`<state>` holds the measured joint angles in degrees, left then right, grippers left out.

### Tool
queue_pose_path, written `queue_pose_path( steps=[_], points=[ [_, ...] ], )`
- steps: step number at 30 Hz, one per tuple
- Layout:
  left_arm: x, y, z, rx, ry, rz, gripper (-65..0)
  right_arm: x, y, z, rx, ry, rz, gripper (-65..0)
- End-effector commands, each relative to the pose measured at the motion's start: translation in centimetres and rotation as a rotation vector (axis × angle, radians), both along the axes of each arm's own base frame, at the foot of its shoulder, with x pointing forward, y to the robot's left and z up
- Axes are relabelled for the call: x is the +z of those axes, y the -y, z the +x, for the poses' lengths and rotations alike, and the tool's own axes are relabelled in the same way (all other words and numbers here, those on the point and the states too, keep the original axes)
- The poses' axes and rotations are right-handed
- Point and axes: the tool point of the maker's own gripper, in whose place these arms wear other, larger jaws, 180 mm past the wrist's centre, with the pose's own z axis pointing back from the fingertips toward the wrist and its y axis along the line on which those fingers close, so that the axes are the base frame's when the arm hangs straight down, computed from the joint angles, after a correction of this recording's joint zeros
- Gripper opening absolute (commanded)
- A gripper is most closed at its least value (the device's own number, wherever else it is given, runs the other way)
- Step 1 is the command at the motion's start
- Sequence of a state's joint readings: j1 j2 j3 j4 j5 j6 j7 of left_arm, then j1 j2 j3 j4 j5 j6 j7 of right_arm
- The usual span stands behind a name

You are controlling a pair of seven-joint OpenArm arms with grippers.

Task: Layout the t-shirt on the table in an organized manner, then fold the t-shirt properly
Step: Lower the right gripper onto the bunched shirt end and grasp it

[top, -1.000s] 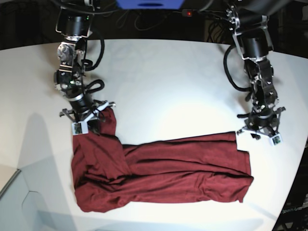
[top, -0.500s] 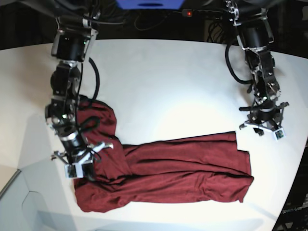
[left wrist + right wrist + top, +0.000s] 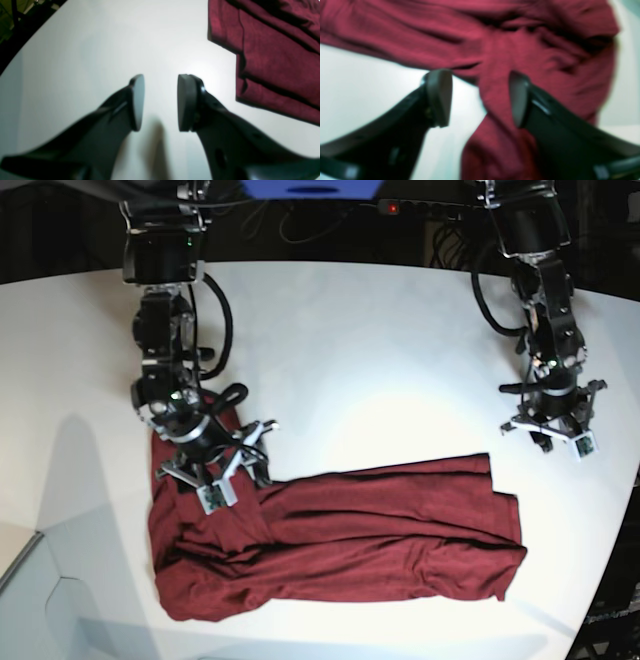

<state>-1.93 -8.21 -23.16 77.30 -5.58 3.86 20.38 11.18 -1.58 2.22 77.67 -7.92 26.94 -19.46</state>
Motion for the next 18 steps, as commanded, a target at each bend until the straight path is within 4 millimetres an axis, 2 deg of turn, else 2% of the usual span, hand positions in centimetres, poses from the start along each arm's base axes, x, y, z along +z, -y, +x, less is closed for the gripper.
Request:
queue_pose_path(
  steps=[1,5,9,13,18],
  points=[
    [1.9,-0.5,1.0,0.001,0.057,0.029,-43.3,1.9,0.0,1.0,-0.002,0.065,0.024,-22.3],
    [2.0,-0.4,1.0,0.001,0.059,0.028,-43.3,-0.7,0.0,0.7,-0.005,-0.005,0.029,-22.2],
    [1.7,-0.4,1.0,0.003,0.054,0.023,-43.3,-2.4,0.6,1.3,-0.005,-0.023,0.043,-22.2],
    [1.7,-0.4,1.0,0.003,0.054,0.023,-43.3,-2.7,1.3,1.4,-0.011,0.009,0.057,-22.2],
    [1.7,-0.4,1.0,0.003,0.054,0.023,-43.3,-3.1,1.3,1.3,-0.01,0.003,0.063,-23.0]
  ],
)
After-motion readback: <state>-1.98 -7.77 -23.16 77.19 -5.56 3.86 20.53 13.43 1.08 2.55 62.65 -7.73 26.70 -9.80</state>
